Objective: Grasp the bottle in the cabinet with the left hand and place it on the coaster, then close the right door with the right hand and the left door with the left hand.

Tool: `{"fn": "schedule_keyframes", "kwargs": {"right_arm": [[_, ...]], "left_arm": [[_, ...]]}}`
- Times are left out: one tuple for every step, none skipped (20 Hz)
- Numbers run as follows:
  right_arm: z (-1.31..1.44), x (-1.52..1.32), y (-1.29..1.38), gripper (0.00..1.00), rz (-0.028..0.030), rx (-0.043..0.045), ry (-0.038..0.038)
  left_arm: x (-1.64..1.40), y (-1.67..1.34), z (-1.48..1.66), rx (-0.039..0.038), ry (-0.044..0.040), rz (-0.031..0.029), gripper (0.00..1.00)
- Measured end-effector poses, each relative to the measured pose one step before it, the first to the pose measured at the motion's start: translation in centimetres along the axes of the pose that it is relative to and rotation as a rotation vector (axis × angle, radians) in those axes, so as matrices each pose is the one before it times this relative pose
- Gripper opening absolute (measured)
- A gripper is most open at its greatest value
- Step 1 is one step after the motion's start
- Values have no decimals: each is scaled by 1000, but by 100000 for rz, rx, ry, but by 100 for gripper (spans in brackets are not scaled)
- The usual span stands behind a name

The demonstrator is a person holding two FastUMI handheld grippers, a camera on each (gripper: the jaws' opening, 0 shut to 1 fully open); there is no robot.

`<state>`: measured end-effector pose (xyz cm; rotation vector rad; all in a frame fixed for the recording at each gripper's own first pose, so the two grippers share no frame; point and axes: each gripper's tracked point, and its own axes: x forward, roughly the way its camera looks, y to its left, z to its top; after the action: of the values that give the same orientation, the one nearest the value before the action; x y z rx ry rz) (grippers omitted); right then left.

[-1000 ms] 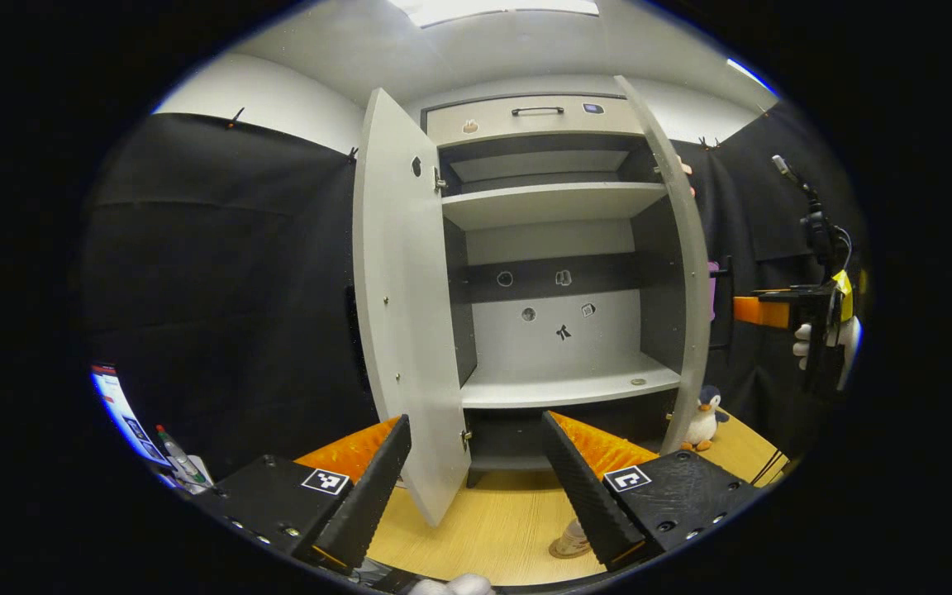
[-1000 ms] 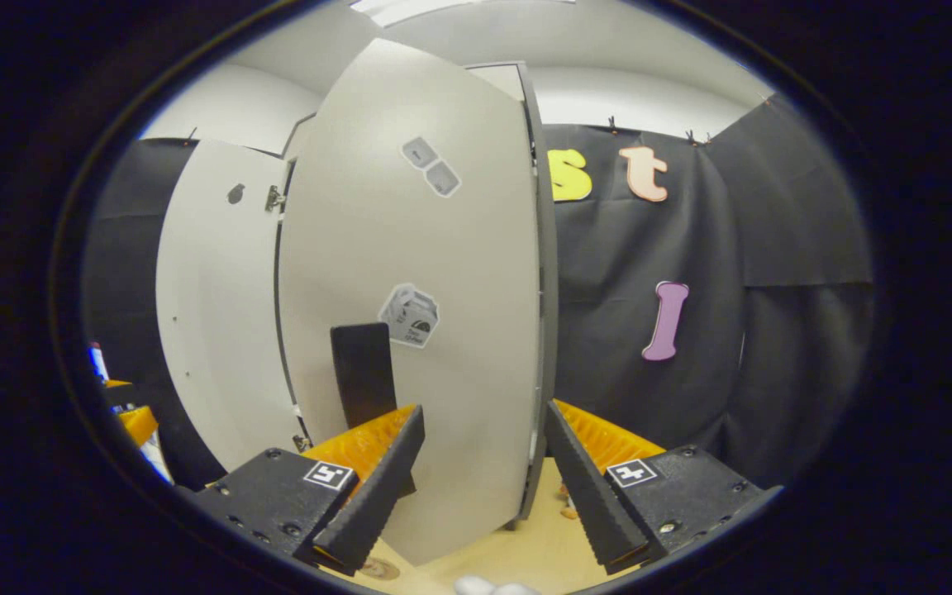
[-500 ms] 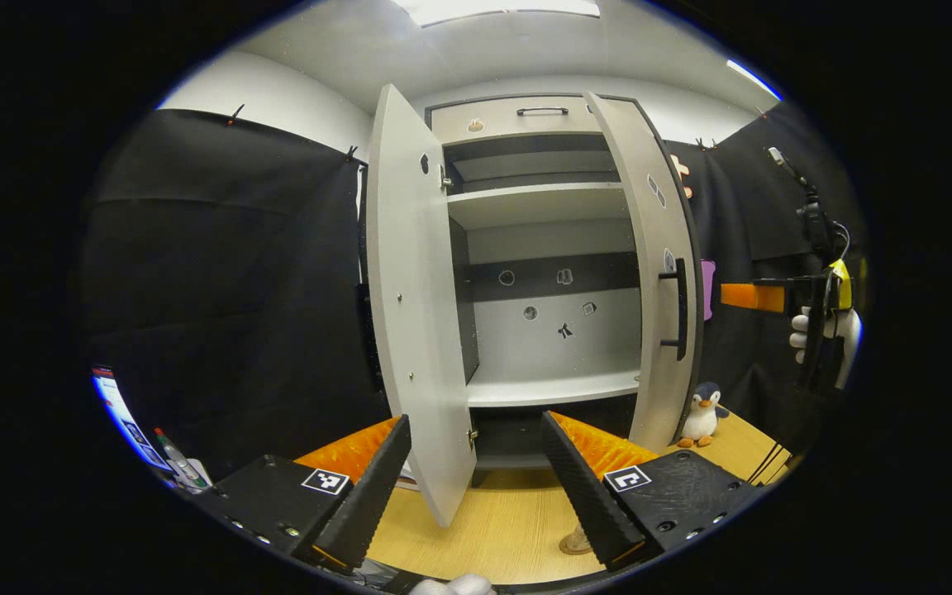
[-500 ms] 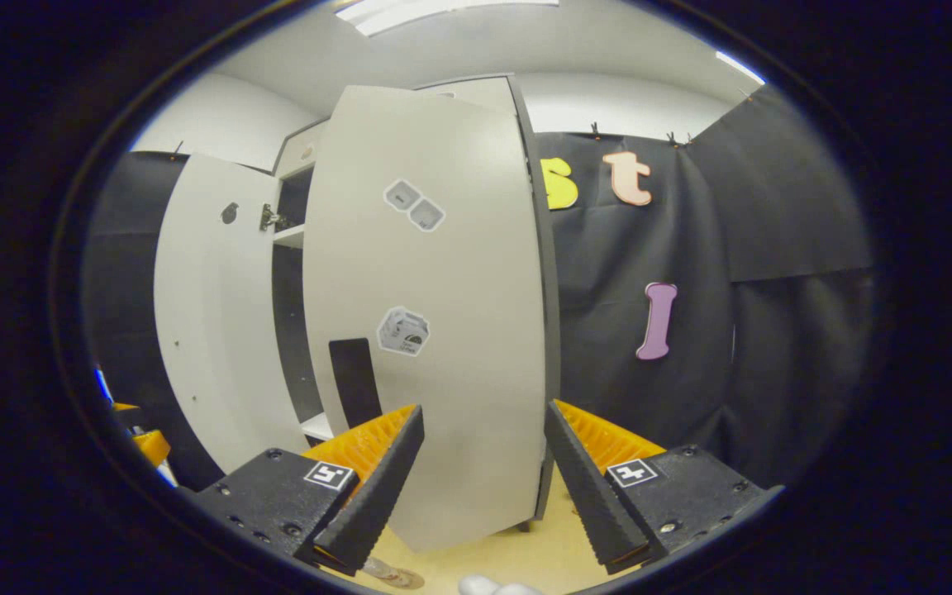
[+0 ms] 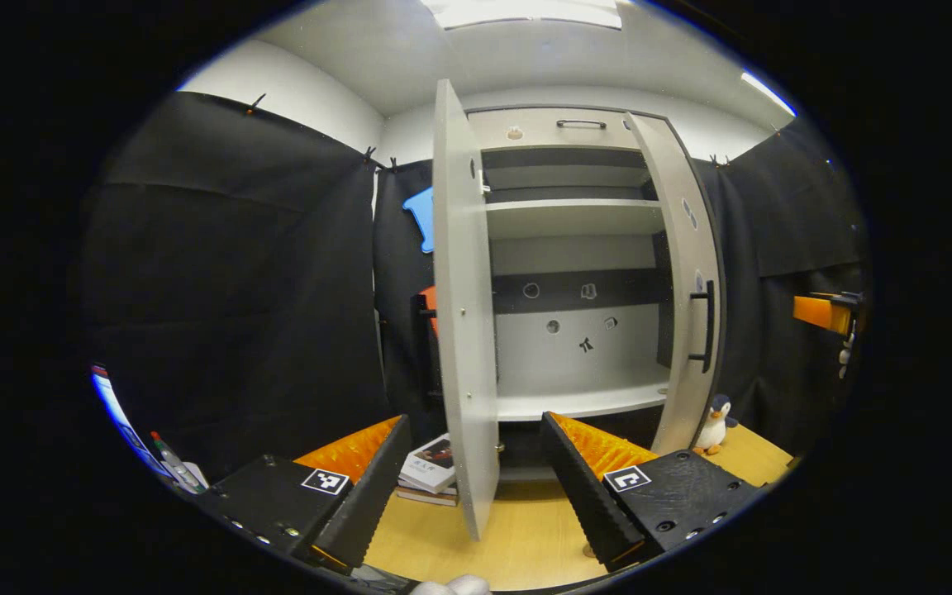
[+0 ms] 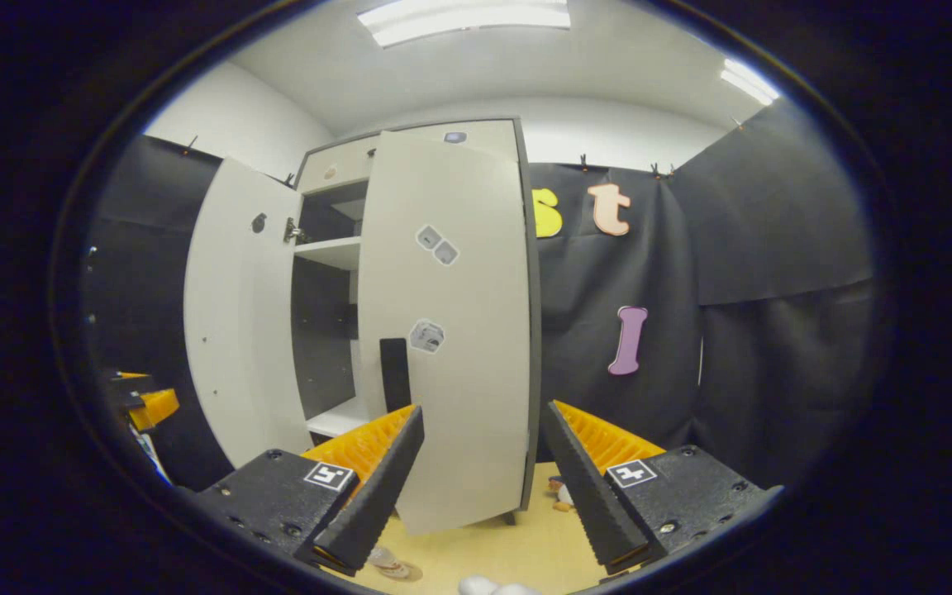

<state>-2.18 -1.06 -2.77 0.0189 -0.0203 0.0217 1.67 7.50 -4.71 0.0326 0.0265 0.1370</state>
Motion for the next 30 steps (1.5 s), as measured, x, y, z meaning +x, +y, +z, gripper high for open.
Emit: {"fn": "schedule_keyframes", "kwargs": {"right_arm": [[-300,-705,469,96,178,-140,269],[-496,-660,479,96,196,-136,979],[-695,-648,423,96,115,-61,1134],[-556,-580,378,94,23,43,888],[-661,-517,129,96,-479,221,1290],[-740,-421,192,96,-172,623,1624],[-770,-367,271,96,106,976,1824],[-693,-318,189,96,90,914,1622],[-616,-200,61,96,-93,526,1550],[-564,-127,-30,96,-315,286,1577],[-484,-59,4,96,20,287,1384],[-205,-1,-52,96,-298,378,912],[45,-57,-109,97,-40,539,261],[92,82,-104,97,-194,539,-9],[134,-116,-108,97,-108,316,-54],[240,2,-38,96,-26,120,-319],[218,-130,-196,97,-257,-140,-605],[278,-130,-180,96,-195,-193,-708],[41,39,-134,96,-34,-91,-425],[24,-10,-203,96,95,-42,198],[10,-27,-43,96,312,-56,-36],[53,65,-104,96,-25,-112,-161],[71,51,-179,96,111,21,-254],[86,52,-8,97,492,411,-214],[-73,85,117,97,689,506,-84],[23,48,66,96,607,324,-29],[-118,6,-74,96,463,41,128],[-1,-9,-40,96,550,-39,23],[-114,46,-90,96,506,-83,214],[-116,168,4,96,489,-98,592]], "left_arm": [[882,1386,300,652,-954,1647,96],[683,1070,238,556,-730,1174,96],[810,1341,216,833,-401,1945,96],[1099,1380,402,898,-652,1822,96],[1070,1162,338,240,-815,1438,96],[1148,1013,185,85,-77,1427,95],[1200,1057,170,-421,72,1460,96],[1215,607,139,76,382,852,96],[1117,506,164,765,176,798,96],[777,435,88,722,-493,1157,96],[888,142,73,301,-69,-46,96],[797,-162,-135,85,382,-356,96],[517,-177,-207,231,720,-653,96],[345,-87,-95,-202,999,-744,96],[131,-540,-441,-372,1496,-1755,96],[94,-83,-166,462,834,343,96],[-87,83,463,395,-2282,418,92],[46,-130,-53,487,-193,350,92],[-114,-101,155,-495,-773,379,92],[-66,-387,-296,-771,1349,-175,92],[-31,-163,49,-143,-300,38,89],[172,-24,40,873,300,1021,88],[30,95,310,1612,-1114,1268,85],[-37,83,29,1887,207,712,82],[-94,-93,127,520,-188,23,85],[-58,-254,-115,-691,807,-357,85],[-138,-480,-38,-1156,310,-751,85],[-175,-488,51,-590,205,-1133,85],[-224,-632,132,0,139,-795,85],[-252,-507,61,359,188,-696,85]]}}
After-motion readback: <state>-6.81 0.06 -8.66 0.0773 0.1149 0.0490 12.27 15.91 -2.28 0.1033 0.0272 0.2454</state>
